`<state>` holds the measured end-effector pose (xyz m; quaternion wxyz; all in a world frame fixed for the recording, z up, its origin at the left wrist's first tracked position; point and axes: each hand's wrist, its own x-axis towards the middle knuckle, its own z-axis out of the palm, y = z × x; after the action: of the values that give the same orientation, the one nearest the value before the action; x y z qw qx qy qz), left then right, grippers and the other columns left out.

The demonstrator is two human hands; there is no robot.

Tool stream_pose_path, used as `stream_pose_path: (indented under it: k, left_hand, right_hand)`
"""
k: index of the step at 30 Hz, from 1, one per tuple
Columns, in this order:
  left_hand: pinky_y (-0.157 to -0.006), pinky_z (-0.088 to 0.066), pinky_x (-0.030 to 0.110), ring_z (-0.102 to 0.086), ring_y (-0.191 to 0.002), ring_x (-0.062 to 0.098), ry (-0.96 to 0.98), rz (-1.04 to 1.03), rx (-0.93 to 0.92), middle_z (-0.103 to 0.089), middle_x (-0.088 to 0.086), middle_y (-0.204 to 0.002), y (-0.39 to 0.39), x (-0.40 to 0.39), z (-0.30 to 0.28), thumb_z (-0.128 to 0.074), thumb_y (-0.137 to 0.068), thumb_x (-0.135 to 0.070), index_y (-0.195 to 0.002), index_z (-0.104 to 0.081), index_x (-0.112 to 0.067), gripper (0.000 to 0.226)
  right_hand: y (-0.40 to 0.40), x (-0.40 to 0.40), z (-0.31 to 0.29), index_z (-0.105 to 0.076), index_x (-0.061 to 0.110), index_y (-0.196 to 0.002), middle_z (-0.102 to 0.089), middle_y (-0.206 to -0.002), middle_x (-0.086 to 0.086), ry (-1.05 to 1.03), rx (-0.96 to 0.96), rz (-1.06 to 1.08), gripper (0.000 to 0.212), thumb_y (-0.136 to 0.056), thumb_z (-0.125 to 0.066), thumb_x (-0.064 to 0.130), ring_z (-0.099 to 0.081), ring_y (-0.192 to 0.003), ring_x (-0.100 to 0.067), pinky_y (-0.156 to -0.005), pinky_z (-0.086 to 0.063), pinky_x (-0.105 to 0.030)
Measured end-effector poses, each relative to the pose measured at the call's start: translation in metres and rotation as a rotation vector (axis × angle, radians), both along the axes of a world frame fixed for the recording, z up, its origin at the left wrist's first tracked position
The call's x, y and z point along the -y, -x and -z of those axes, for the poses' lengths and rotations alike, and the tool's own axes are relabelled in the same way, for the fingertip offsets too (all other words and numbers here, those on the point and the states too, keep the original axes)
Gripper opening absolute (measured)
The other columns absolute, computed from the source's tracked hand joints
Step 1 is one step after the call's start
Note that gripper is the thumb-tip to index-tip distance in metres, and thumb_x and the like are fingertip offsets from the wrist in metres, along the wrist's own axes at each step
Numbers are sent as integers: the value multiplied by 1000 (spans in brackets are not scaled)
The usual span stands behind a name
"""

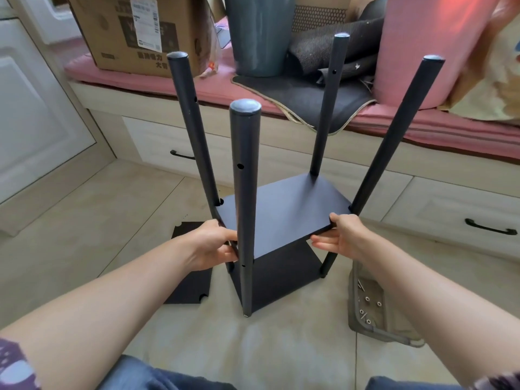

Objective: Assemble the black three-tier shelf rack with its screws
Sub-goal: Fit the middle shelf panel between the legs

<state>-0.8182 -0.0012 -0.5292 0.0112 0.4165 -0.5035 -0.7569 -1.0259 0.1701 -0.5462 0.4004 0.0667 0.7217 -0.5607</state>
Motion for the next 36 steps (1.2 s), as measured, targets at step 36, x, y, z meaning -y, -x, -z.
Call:
stream_pose_path:
  k: [36]
  left_hand:
    - [-61,-62,42,-77,-84,36,-76,-1,-16,-76,18,-100,-4,-1,1,-63,-90,12,-120,-55,-1,34]
  right_hand:
    - [31,-20,-22,-51,1,-109,-65,-107,-19,66,177,167,16,-100,-55,14,-66,-81,-33,-68,-53,-44]
